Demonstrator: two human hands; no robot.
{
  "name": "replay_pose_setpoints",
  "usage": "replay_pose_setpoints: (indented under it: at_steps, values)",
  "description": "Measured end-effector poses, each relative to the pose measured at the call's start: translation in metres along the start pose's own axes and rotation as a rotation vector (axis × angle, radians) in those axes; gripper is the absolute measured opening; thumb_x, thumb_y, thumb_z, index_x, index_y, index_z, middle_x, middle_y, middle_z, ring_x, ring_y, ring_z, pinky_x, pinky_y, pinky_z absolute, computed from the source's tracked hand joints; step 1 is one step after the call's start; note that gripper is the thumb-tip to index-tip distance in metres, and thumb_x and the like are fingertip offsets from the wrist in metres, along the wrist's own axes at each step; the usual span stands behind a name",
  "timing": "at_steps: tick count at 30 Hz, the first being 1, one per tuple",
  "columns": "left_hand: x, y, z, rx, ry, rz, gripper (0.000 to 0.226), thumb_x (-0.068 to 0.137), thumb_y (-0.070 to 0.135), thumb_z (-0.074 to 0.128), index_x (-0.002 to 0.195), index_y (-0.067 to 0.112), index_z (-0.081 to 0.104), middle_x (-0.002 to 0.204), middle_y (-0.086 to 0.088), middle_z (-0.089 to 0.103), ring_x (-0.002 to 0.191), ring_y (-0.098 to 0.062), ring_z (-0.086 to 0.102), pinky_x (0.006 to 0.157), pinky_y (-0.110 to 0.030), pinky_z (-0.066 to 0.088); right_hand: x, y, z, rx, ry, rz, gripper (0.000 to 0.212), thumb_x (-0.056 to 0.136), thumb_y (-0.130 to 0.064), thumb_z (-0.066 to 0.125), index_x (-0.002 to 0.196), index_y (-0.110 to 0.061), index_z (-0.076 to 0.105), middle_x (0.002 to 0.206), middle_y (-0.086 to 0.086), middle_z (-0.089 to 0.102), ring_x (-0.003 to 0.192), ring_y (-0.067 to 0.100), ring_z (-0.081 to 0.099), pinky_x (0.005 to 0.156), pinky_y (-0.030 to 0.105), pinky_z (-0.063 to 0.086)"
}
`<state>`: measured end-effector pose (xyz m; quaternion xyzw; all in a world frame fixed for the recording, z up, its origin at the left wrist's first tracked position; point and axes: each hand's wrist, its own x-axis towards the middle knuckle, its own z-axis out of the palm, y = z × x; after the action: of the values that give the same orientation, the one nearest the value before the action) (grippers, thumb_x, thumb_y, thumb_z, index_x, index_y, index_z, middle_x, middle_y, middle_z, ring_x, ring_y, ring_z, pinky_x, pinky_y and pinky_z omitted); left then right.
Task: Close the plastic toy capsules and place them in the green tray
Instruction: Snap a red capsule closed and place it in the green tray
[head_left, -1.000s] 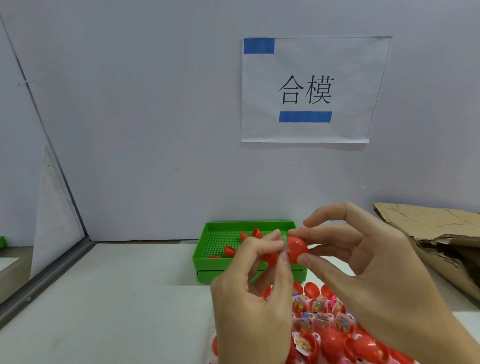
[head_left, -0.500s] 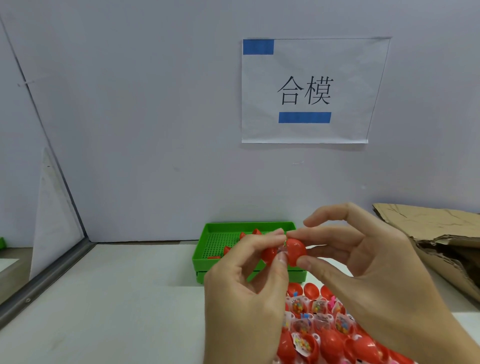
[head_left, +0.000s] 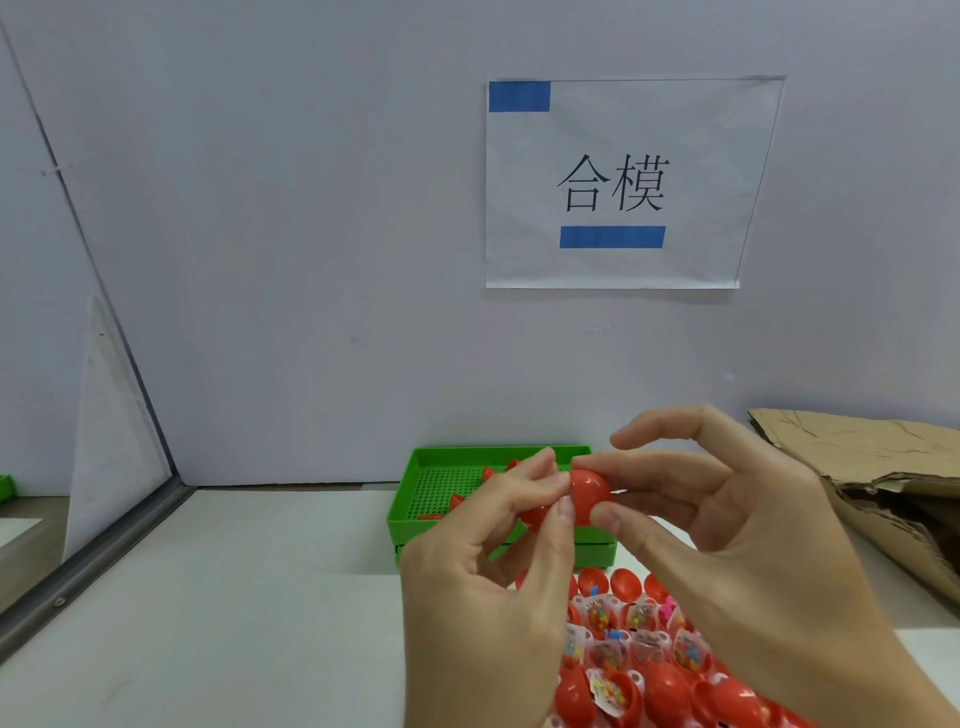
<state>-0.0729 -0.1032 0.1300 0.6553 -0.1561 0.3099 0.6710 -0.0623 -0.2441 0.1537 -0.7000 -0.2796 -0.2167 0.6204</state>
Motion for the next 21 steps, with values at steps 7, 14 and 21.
replay_pose_setpoints:
  at_steps: [7, 14, 21]
  values:
    - [0.001, 0.001, 0.003, -0.007, 0.007, -0.011, 0.011, 0.077, 0.014, 0.07, 0.079, 0.02, 0.078, 0.086, 0.007, 0.077, 0.086, -0.008, 0.074, 0.071, -0.014, 0.056, 0.001, -0.001, -0.002, 0.003, -0.008, 0.008, 0.033, 0.068, -0.017, 0.076, 0.095, -0.03, 0.064, 0.092, -0.002, 0.078, 0.087, 0.019, 0.076, 0.078, 0.024, 0.059]
    - [0.004, 0.002, -0.001, -0.098, -0.013, -0.143, 0.014, 0.07, 0.025, 0.071, 0.082, 0.025, 0.078, 0.083, 0.005, 0.078, 0.083, -0.01, 0.074, 0.071, -0.015, 0.057, 0.0, 0.001, -0.003, -0.017, -0.03, 0.025, 0.034, 0.069, -0.016, 0.076, 0.097, -0.032, 0.064, 0.095, -0.003, 0.078, 0.091, 0.018, 0.075, 0.081, 0.026, 0.059]
    - [0.008, 0.0, -0.008, -0.174, -0.186, -0.146, 0.037, 0.07, 0.0, 0.081, 0.097, 0.024, 0.078, 0.092, 0.001, 0.078, 0.092, -0.013, 0.074, 0.075, -0.016, 0.056, 0.0, 0.001, -0.005, -0.011, -0.004, 0.054, 0.035, 0.068, -0.018, 0.076, 0.101, -0.02, 0.064, 0.093, -0.003, 0.078, 0.089, 0.017, 0.075, 0.08, 0.026, 0.059]
